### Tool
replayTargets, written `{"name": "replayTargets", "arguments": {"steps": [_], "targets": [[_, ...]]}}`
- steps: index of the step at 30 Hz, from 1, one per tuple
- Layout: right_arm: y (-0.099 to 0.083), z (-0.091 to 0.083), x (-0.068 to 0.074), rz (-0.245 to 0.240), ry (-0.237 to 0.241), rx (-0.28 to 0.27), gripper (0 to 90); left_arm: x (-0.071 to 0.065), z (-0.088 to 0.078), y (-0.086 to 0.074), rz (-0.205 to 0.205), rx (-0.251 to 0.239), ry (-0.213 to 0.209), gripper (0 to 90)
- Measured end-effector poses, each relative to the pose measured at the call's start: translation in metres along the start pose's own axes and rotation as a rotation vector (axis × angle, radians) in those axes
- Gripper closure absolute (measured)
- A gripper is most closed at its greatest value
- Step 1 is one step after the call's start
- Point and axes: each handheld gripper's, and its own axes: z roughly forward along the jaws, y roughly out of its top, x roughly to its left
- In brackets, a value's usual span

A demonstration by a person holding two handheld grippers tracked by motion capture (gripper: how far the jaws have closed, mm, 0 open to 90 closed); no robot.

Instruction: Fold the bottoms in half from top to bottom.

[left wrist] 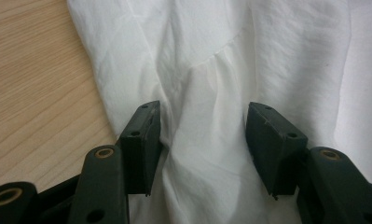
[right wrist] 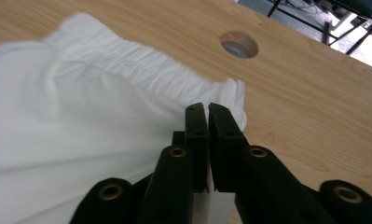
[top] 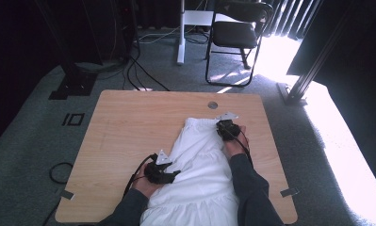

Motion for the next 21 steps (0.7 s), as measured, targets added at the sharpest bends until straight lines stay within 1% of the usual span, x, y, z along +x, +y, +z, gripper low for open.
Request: {"name": "replayTargets", "arguments": {"steps": [1,2,3,4,5,6,7,8,9,10,11,12,13,14,15,16,17,18,19,20,21], "targets": [[-0.004,0.012,-0.004,0.022,-0.047,0.046,72.8,0.0,0.0,-0.001,-0.001,-0.002,-0.002,47.9],[-0.007,0.017,-0.009,0.08,-0.009,0.069,67.8,0.0,0.0,-0.001,-0.001,-0.002,-0.002,47.9],[-0.01,0.02,-0.014,0.13,0.022,0.077,63.1,0.0,0.0,0.0,-0.003,-0.002,-0.004,47.9],[-0.01,0.02,-0.014,0.13,0.022,0.077,63.1,0.0,0.0,0.0,-0.003,-0.002,-0.004,47.8],[-0.014,0.015,-0.023,0.228,0.107,0.012,50.6,0.001,0.0,0.0,-0.003,-0.001,-0.004,47.8],[-0.015,0.011,-0.025,0.251,0.118,-0.011,46.6,0.001,0.0,0.0,-0.003,-0.001,-0.004,47.9],[-0.015,0.008,-0.027,0.276,0.148,-0.039,41.6,0.0,0.0,0.0,-0.002,-0.004,-0.003,47.8],[-0.015,0.008,-0.027,0.276,0.148,-0.039,41.6,0.0,0.0,0.0,-0.002,-0.004,-0.003,47.8],[-0.015,0.003,-0.03,0.286,0.202,-0.061,30.4,0.0,0.0,0.0,-0.003,-0.003,-0.001,47.8],[-0.015,0.003,-0.03,0.286,0.202,-0.061,30.4,0.0,0.0,0.0,-0.003,-0.003,-0.001,47.8],[-0.016,0.005,-0.026,0.228,0.188,-0.038,18.2,0.0,0.0,0.0,0.0,-0.001,0.005,47.6],[-0.016,0.005,-0.026,0.228,0.188,-0.038,18.2,0.0,0.0,0.0,0.0,-0.001,0.005,47.6],[-0.019,0.014,-0.022,0.199,0.175,0.033,15.2,-0.001,0.0,0.001,0.001,-0.001,0.007,47.5],[-0.021,0.02,-0.021,0.208,0.191,0.058,14.1,-0.001,0.0,0.001,0.001,-0.001,0.007,47.5],[-0.023,0.024,-0.02,0.206,0.175,0.073,12.7,-0.001,0.0,0.002,-0.003,-0.001,0.008,47.4],[-0.023,0.024,-0.02,0.206,0.175,0.073,12.7,-0.001,0.0,0.002,-0.003,-0.001,0.008,47.4],[-0.026,0.032,-0.019,0.219,0.172,0.109,10.4,-0.001,-0.001,0.003,0.0,-0.003,0.012,47.5],[-0.026,0.032,-0.019,0.219,0.172,0.109,10.4,0.0,-0.001,0.003,0.002,-0.006,0.015,47.5],[-0.027,0.036,-0.017,0.225,0.177,0.126,10.3,0.001,-0.003,0.005,-0.003,-0.02,0.019,47.5],[-0.028,0.037,-0.016,0.223,0.185,0.135,10.2,0.001,-0.003,0.005,-0.003,-0.02,0.019,47.5],[-0.028,0.037,-0.014,0.21,0.186,0.133,11.2,0.004,-0.007,0.01,-0.009,-0.045,0.019,47.5]]}}
